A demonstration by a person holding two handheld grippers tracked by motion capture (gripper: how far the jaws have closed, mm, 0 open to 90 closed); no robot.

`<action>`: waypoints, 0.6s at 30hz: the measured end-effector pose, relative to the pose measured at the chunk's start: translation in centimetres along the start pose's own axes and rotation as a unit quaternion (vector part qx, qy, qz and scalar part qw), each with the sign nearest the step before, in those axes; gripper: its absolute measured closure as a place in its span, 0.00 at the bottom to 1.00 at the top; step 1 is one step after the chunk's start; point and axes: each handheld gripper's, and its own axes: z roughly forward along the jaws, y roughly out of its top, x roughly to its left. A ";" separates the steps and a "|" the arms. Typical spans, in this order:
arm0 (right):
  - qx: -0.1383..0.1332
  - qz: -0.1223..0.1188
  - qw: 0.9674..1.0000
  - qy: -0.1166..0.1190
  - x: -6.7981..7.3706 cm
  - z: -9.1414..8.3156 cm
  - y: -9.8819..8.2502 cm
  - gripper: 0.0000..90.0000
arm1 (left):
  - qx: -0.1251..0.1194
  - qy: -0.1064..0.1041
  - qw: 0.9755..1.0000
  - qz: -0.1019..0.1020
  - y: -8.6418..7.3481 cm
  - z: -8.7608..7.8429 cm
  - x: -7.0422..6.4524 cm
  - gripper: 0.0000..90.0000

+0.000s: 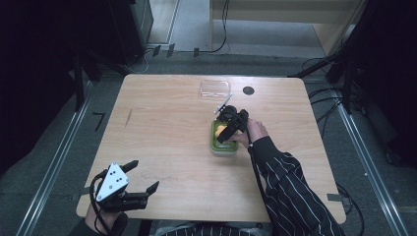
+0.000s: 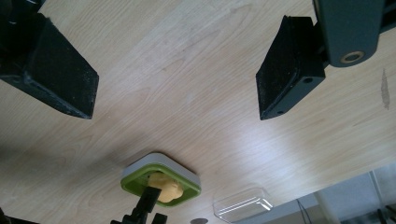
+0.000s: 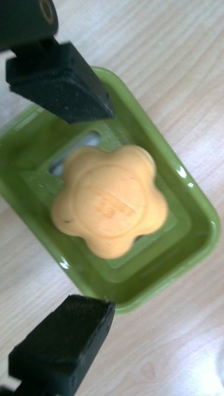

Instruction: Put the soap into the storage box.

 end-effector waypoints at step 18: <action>0.033 0.024 0.999 -0.017 -0.7 -2.4 -3.3 0.02 | 0.001 -0.011 1.000 0.006 0.4 0.6 0.0 0.15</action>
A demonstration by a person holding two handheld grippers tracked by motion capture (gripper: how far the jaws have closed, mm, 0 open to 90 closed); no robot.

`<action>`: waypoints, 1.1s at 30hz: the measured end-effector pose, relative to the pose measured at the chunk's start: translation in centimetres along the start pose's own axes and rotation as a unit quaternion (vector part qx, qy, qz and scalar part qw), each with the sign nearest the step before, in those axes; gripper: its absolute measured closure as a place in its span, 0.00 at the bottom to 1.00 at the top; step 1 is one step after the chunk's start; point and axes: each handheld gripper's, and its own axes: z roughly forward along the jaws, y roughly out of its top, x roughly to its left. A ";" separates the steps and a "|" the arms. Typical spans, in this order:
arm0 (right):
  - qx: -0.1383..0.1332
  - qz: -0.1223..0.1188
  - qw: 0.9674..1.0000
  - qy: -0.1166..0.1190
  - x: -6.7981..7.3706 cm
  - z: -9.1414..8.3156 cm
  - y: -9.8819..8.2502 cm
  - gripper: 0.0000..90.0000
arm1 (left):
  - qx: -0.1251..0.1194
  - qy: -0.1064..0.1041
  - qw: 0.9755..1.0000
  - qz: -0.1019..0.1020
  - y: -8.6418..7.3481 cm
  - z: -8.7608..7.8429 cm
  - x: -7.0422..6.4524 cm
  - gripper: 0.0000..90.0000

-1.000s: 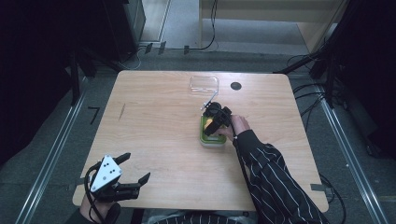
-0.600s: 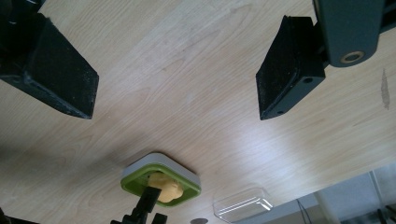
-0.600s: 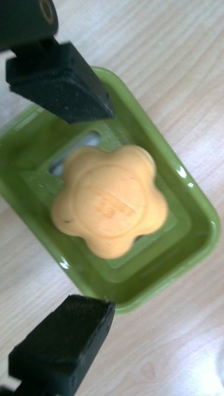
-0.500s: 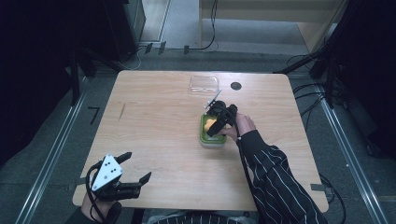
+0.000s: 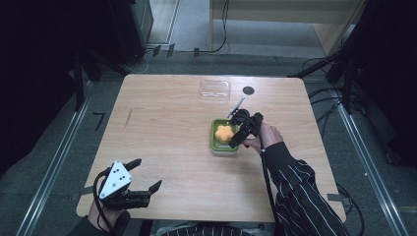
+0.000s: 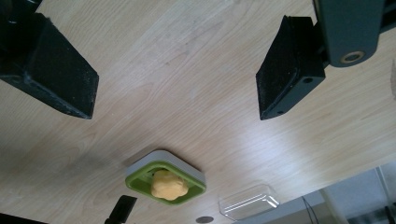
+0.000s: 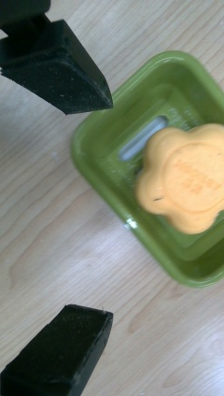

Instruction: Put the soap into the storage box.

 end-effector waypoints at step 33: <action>0.085 0.044 0.995 -0.025 0.1 -0.4 -9.9 0.01 | -0.001 -0.015 1.000 0.011 0.6 1.0 -0.1 0.15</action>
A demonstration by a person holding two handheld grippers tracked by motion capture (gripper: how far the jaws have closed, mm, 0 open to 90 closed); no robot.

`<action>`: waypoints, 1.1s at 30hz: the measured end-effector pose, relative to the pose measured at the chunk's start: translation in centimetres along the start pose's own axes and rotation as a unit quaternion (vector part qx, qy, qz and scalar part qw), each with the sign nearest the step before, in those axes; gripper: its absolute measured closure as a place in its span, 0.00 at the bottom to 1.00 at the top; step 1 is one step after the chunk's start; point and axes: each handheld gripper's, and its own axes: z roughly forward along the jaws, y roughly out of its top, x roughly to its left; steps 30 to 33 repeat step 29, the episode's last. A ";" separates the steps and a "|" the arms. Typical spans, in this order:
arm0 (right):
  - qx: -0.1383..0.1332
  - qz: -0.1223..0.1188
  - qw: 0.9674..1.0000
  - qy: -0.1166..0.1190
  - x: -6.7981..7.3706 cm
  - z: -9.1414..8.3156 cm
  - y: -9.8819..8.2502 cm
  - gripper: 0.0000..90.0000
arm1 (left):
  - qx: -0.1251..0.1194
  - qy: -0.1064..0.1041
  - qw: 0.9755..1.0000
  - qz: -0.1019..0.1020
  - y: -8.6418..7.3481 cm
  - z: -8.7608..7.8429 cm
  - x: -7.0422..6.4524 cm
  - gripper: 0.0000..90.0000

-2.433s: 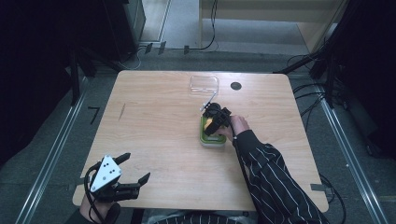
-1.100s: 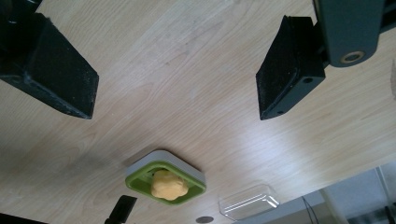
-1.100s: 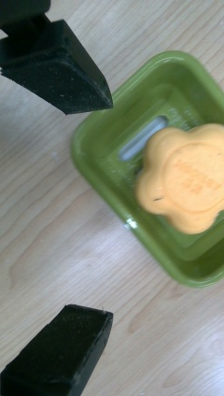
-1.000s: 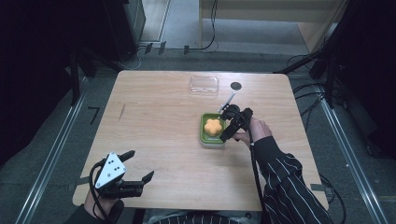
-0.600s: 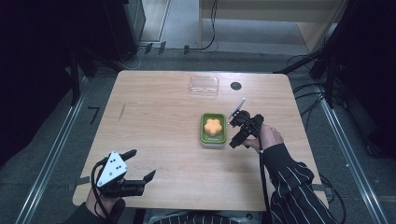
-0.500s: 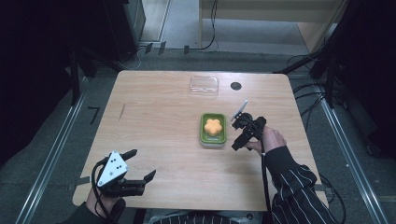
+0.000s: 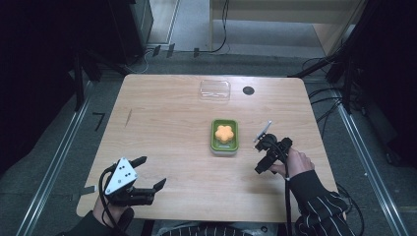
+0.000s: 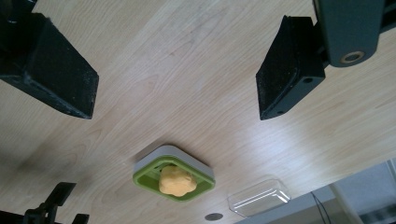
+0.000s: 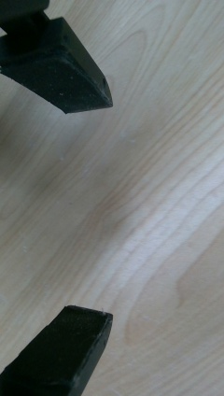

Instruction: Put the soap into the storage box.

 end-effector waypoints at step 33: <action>0.017 0.031 0.999 0.013 1.3 1.3 -7.8 0.01 | -0.001 -0.018 1.000 0.012 0.8 1.3 -0.1 0.15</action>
